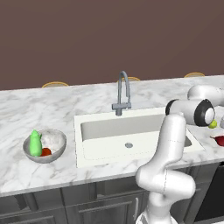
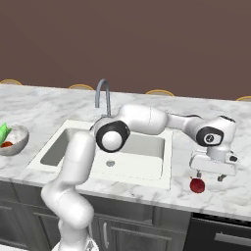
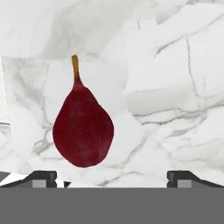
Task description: There is a mixed pile of frozen fruits and vegetables on the counter. Locate all the frozen vegetables and place the items in a bowl on the counter. Take all the frozen fruits and defrost them in a running sink.
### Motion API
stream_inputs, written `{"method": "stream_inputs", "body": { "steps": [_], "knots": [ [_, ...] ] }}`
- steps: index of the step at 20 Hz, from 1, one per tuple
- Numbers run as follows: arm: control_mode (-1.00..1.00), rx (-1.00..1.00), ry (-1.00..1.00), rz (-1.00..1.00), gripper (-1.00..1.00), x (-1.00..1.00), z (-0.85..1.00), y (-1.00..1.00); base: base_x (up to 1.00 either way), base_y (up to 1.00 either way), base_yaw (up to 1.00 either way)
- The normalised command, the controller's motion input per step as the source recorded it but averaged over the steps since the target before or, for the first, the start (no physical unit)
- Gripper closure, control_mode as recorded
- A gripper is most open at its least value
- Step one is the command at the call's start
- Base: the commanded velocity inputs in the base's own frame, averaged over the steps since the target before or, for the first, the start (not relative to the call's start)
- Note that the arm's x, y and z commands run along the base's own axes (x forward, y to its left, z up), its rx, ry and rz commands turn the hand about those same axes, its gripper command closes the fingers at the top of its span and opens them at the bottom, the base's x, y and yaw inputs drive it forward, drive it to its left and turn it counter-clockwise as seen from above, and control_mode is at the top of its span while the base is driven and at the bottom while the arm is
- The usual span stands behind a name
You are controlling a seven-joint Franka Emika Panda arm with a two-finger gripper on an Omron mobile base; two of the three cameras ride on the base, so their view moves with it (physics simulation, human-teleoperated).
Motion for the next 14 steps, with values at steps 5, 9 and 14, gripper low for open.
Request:
{"method": "stream_inputs", "body": {
  "steps": [5, 9, 14],
  "knots": [
    [-1.00, -0.05, 0.00, -0.03, -1.00, 0.00, -0.13, 0.41, 0.00, 0.00, 0.00],
    [-1.00, -0.11, 0.00, -0.03, -1.00, 0.00, -0.26, 0.63, 0.00, 0.00, 0.00],
    [-1.00, -0.16, 0.01, -0.02, -1.00, -0.08, -0.46, 0.38, 0.00, 0.00, 0.00]
  ]
}}
